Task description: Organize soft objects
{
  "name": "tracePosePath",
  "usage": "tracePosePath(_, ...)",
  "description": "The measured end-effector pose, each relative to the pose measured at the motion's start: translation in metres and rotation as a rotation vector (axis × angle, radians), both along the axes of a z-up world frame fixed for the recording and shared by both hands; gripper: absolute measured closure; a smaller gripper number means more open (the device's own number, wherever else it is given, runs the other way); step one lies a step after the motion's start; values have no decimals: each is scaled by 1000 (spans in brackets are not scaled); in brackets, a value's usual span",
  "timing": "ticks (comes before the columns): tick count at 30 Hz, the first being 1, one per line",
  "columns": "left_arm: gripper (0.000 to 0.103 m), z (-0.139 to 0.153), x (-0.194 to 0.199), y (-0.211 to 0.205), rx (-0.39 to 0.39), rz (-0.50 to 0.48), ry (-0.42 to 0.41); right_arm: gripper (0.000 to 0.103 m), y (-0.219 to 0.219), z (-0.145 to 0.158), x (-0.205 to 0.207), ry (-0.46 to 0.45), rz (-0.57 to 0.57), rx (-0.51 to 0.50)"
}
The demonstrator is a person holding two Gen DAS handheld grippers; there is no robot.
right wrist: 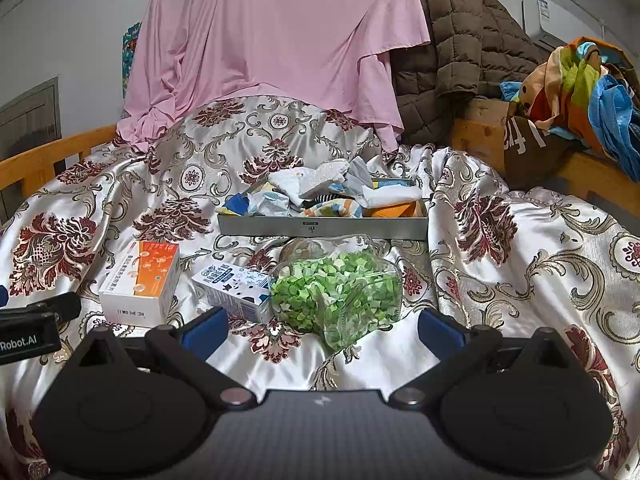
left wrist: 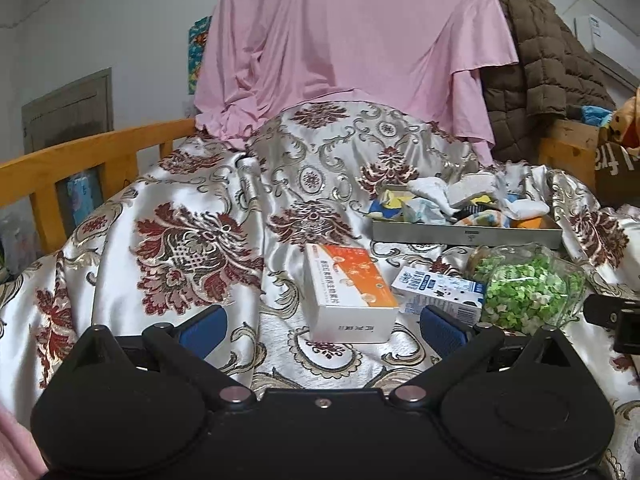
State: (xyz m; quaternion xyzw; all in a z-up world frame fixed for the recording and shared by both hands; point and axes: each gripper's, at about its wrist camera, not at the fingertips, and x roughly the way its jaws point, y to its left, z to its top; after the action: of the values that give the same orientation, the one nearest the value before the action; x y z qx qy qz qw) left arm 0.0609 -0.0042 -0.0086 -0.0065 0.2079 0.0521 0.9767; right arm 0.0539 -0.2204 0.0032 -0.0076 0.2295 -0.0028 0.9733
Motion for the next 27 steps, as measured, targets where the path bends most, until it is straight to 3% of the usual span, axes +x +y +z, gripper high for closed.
tracePosePath(27, 1, -3, 1, -4, 26, -19, 15, 0, 1, -5, -1, 7, 2, -1)
